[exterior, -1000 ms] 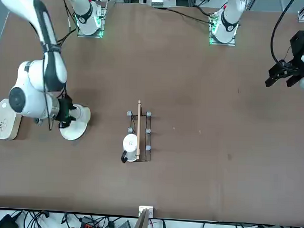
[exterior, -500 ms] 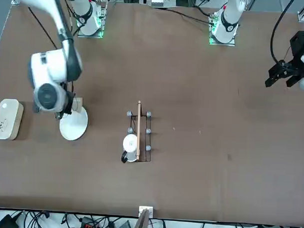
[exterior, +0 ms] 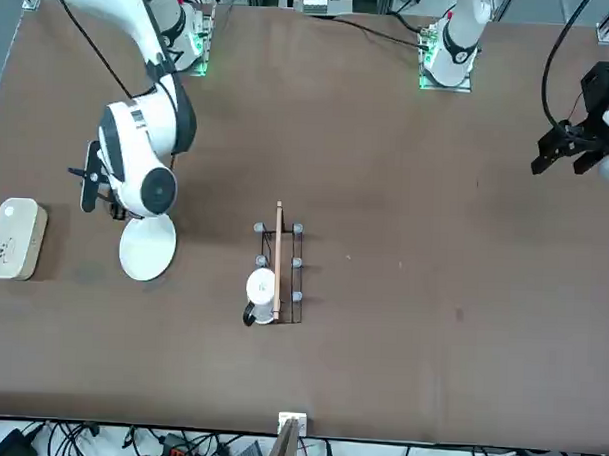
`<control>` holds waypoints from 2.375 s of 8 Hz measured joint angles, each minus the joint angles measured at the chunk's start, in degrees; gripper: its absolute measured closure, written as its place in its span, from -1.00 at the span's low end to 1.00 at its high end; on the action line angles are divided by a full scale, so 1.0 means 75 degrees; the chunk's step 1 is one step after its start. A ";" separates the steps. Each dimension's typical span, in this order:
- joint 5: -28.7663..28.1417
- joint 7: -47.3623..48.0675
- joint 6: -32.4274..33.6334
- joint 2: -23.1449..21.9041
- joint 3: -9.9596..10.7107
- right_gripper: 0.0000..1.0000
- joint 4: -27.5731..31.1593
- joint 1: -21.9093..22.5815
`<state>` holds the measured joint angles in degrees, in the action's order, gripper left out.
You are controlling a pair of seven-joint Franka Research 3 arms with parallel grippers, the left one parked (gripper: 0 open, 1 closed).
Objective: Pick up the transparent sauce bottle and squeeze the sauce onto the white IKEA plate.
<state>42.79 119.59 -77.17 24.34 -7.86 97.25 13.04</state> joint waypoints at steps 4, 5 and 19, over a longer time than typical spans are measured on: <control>0.1372 0.1073 0.1643 0.0742 0.0177 0.19 0.0129 0.0046; 0.1540 0.1589 0.1815 0.0881 0.0291 0.19 0.0373 -0.0011; 0.3845 0.5231 -0.1120 0.1219 0.0478 0.19 0.4426 -0.3368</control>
<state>71.63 158.82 -85.56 33.48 -4.28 130.45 -12.22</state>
